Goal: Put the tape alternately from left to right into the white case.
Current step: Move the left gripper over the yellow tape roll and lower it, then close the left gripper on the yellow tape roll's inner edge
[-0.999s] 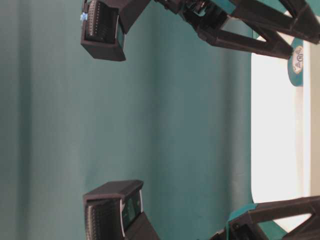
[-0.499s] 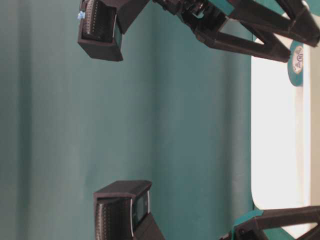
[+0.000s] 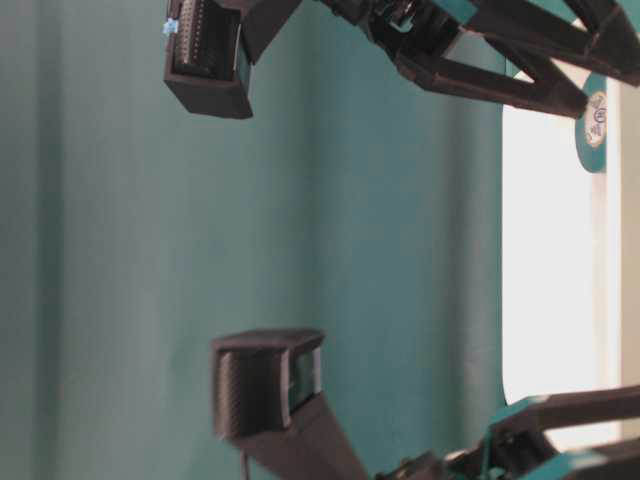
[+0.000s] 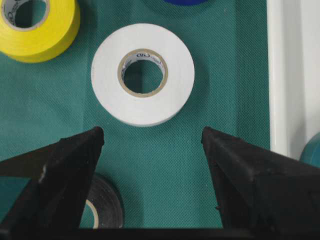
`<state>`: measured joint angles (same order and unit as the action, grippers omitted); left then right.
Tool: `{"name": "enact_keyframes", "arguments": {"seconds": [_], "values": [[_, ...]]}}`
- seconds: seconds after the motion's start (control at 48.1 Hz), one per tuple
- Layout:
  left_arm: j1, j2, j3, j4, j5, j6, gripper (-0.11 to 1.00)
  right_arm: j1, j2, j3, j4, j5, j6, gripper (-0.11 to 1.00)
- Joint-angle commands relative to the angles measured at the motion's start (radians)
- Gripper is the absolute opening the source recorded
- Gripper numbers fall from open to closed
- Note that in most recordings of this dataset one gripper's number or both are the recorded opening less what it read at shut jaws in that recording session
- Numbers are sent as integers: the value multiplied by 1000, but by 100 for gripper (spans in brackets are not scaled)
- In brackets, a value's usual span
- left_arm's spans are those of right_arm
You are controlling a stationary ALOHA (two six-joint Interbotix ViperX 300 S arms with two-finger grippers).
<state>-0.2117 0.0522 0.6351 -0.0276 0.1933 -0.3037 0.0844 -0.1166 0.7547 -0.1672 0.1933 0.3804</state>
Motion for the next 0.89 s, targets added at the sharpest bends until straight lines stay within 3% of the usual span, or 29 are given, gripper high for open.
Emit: {"name": "enact_keyframes", "arguments": {"seconds": [0.0,0.291,0.416,0.874], "values": [[2,6,-41,-2,-8,-11,62,3,-9,-8,-2,-11,2,82],[26,71,-89,-2,18,-218,62,3,-9,5,-2,-11,2,82],[29,91,-94,-2,63,-276,62,3,-9,12,-2,-11,2,82],[32,130,-137,0,94,-290,62,3,-11,28,-3,-29,0,82]]}}
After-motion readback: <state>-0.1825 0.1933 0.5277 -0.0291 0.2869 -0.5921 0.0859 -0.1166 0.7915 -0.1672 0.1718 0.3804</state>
